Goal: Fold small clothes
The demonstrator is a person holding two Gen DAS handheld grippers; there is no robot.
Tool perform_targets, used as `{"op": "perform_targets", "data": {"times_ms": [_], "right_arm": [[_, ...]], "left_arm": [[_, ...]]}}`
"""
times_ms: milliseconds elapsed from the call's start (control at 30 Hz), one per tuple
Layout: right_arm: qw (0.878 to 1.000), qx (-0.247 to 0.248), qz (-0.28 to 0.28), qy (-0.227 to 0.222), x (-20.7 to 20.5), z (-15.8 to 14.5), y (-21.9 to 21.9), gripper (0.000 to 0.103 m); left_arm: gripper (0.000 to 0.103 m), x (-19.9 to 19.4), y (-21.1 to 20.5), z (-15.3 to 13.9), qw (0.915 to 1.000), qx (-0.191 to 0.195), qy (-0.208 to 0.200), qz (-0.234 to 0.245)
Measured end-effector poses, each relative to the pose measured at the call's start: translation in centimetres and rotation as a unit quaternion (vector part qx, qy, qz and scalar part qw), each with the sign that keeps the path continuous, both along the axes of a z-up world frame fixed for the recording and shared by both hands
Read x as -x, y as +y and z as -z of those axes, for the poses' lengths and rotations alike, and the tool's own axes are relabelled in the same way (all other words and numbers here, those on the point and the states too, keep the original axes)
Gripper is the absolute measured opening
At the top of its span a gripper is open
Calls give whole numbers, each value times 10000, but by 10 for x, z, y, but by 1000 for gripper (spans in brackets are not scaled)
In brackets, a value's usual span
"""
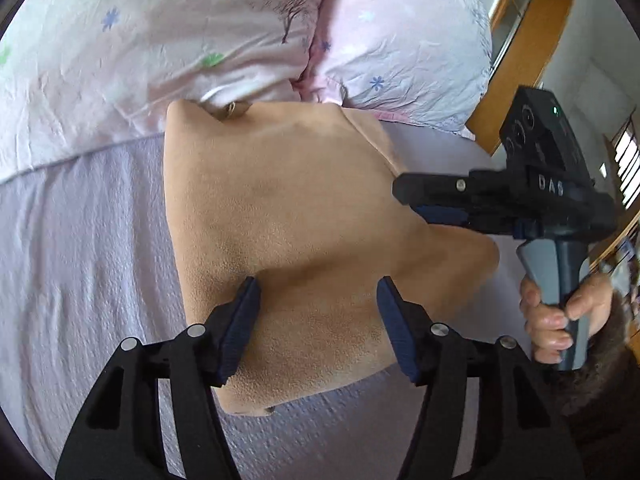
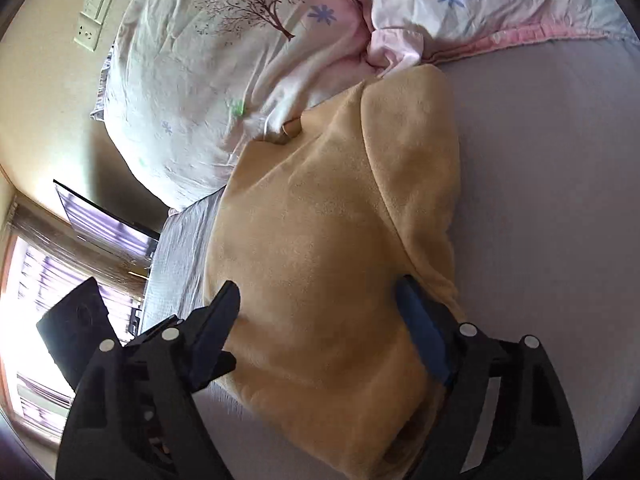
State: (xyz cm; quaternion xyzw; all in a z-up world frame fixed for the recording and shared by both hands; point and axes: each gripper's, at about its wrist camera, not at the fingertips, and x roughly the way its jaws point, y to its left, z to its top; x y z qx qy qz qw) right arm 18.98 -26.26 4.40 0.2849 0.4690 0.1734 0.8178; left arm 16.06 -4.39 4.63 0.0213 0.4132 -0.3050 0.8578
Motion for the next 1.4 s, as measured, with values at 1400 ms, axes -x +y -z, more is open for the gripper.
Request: {"op": "perform_targets", "data": {"times_ms": [1400], "right_arm": [[9424,3331,302,-31,121,18,65,101]], "left_arm": [[102,61,33,24,9835,-1377,83,-1170]]}}
